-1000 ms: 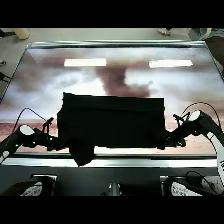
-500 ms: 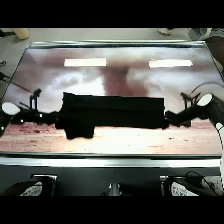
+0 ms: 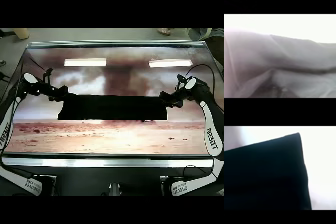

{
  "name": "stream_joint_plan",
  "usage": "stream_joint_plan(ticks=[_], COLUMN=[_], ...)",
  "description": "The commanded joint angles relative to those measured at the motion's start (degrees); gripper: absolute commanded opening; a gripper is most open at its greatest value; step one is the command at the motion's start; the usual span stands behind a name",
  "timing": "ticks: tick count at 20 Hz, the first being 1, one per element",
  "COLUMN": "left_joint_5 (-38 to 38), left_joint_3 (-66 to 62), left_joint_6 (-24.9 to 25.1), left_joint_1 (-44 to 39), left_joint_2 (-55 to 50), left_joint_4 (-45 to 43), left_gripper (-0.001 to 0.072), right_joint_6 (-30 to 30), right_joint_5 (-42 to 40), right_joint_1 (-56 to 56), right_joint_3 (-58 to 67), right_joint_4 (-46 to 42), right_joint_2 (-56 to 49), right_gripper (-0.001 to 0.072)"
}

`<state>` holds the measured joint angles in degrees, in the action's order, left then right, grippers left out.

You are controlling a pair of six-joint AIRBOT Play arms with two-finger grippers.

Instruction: Fold the shirts.

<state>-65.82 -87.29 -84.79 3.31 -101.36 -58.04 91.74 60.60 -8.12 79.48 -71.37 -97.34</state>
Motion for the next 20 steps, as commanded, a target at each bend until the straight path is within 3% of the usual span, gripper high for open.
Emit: stream_joint_plan(ticks=[1, 5, 9, 10, 11, 12, 13, 14, 17, 20], left_joint_5=[-1.9, -4.9, -5.1, -5.2, -5.2, -5.1, -4.7, -3.3, 4.2, 10.1], left_joint_3=[-4.8, -4.7, -4.7, -4.7, -4.7, -4.7, -4.7, -4.7, -4.6, -4.6], left_joint_6=[-2.4, 2.6, 2.5, 2.5, 2.5, 2.5, 2.4, 2.3, 2.2, -1.6], left_joint_1=[0.0, 0.5, -2.9, -4.3, -5.7, -7.5, -9.3, -11.5, -19.1, -26.9], left_joint_2=[-6.1, -0.7, 3.7, 4.0, 4.0, 3.9, 3.6, 3.2, 0.3, -5.4], left_joint_4=[0.7, 0.9, 1.1, 1.1, 1.5, 2.2, 2.8, 3.5, 9.2, 13.8], left_gripper=[0.0547, 0.0527, 0.0527, 0.0526, 0.0514, 0.0409, 0.0174, 0.0031, 0.0027, 0.0028], right_joint_6=[-2.1, -4.3, -5.1, -5.0, -5.1, -6.0, -6.1, -8.0, -9.5, -7.8], right_joint_5=[-0.5, 3.7, 6.8, 7.2, 8.4, 9.1, 10.2, 10.7, 12.1, 16.9], right_joint_1=[0.0, -3.6, -3.6, -3.2, -3.0, -3.0, -3.2, -3.3, -3.2, -3.2], right_joint_3=[1.8, 1.9, 1.9, 1.9, 1.9, 2.0, 2.1, 2.4, 3.9, 4.2], right_joint_4=[2.0, -0.6, 8.2, 10.8, 13.7, 16.3, 19.1, 21.2, 22.3, 22.7], right_joint_2=[-3.6, -2.8, -6.9, -7.9, -8.3, -8.2, -7.4, -5.7, 2.7, 13.7], right_gripper=[0.0693, 0.071, 0.0698, 0.0648, 0.0496, 0.02, 0.0024, 0.002, 0.0016, 0.0016])
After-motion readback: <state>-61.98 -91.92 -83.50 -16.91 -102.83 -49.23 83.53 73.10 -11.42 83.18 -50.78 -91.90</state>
